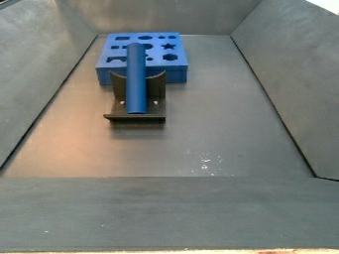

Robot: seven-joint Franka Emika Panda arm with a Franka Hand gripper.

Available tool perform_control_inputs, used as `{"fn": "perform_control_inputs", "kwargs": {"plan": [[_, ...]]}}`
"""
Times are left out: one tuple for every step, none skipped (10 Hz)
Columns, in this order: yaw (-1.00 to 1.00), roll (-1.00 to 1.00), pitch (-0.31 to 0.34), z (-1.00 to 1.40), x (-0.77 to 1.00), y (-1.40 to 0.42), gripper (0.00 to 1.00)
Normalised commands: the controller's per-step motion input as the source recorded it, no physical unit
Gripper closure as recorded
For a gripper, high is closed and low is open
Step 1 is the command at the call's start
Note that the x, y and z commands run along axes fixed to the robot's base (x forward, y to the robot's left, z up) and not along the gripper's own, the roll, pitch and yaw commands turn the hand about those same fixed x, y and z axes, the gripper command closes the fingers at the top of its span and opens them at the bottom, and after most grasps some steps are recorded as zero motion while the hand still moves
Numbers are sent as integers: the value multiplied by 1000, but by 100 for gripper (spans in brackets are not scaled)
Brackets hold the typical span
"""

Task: Pick up the round object. Move up. Place the round object on the fixture. Regrasp the round object. Move to above the board. Insert the round object.
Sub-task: Regrasp the round object.

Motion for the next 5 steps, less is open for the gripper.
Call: {"fn": "perform_control_inputs", "kwargs": {"plan": [[31, 1000, 69, -1, 53, -30, 0], [36, 1000, 84, -4, 66, -29, 0], [46, 1000, 107, -3, 84, -35, 0], [53, 1000, 121, -5, 91, -38, 0], [72, 1000, 153, -6, 106, -43, 0]]}}
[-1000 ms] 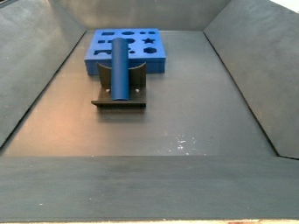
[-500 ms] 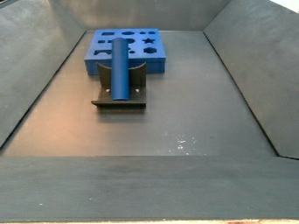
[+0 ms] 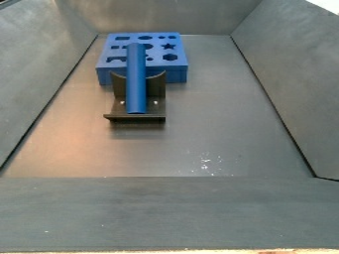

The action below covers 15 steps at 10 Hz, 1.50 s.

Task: Pick up the round object. Move up. Place the round object on the fixture. Regrasp the round object. Move to above the board. Insert the round object.
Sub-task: Regrasp the round object.

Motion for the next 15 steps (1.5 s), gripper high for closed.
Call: {"fn": "perform_control_inputs", "kwargs": {"plan": [[91, 1000, 178, -4, 108, -45, 0], [118, 1000, 202, -4, 108, -49, 0], [158, 1000, 226, -12, 108, -47, 0], [207, 880, 233, -8, 109, -54, 0], [231, 697, 206, -8, 114, -56, 0], [249, 519, 175, -11, 117, -58, 0], [261, 352, 141, -11, 116, -54, 0], [266, 209, 84, -3, 106, -47, 0], [261, 165, 41, -3, 95, -48, 0], [238, 148, 6, -8, 87, -57, 0], [212, 143, -4, -5, 89, -55, 0], [148, 159, -70, -1000, 36, 44, 0], [112, 158, -76, -1000, 38, 44, 0], [83, 147, -106, -1000, 46, 43, 0], [47, 107, -128, -1000, 53, 37, 0]]}}
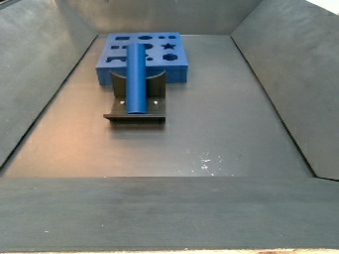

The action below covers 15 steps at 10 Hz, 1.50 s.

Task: Pick up the round object. Move up. Place the round object on the fixture. Regrasp the round object. Move to above the board. Insert the round object.
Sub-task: Regrasp the round object, then move to above the board.

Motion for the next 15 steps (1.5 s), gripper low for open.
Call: {"fn": "perform_control_inputs", "kwargs": {"plan": [[22, 84, -131, -1000, 55, 37, 0], [-12, 68, -126, -1000, 57, 35, 0], [-24, 60, -123, -1000, 59, 34, 0], [-45, 57, -108, -1000, 60, 31, 0], [-54, 55, -94, -1000, 61, 28, 0], [-61, 47, -69, -914, 63, 25, 0], [-57, 49, -57, -801, 59, 22, 0], [-51, 52, -33, -578, 51, 9, 0], [-40, 54, -19, -416, 53, 2, 0], [-27, 57, 0, -250, 55, 1, 0], [0, 0, 0, 0, 0, 0, 100], [-110, 28, 44, 1000, 34, -286, 100], [-112, 28, 49, 1000, 33, -285, 100], [-95, 28, 79, 1000, 29, -268, 100], [-75, 10, 102, 1000, 30, -252, 100]]}}
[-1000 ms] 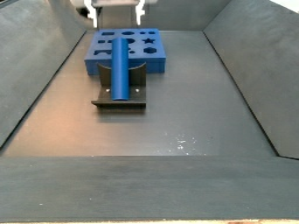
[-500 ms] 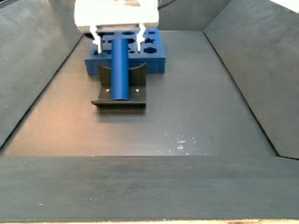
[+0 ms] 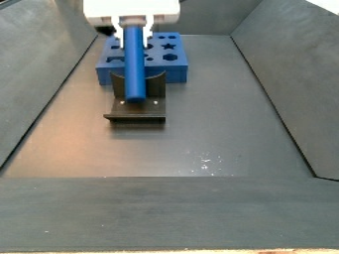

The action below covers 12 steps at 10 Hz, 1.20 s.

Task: Pick up the round object. Move up. Place the round object on the fixture. Regrasp the round object. Move to above the board. Insert the round object.
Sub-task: Move to above the board.

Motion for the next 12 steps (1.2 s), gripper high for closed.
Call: {"fn": "perform_control_inputs", "kwargs": {"plan": [[-38, -8, 133, 1000, 26, -242, 100], [-10, -16, 152, 1000, 25, -234, 100], [10, -22, 163, 1000, 26, -226, 100], [60, -23, 184, 1000, 29, -209, 100], [78, -22, 190, 1000, 31, -201, 100], [109, -19, 190, 1000, 38, -188, 100], [128, -15, 178, 1000, 39, -182, 100], [145, -14, 156, 1000, 44, -170, 100], [151, -15, 142, 1000, 45, -161, 100], [153, -16, 105, 1000, 46, -138, 100], [149, -20, 93, 1000, 50, -128, 100], [133, -23, 76, 935, 44, -99, 100]]}}
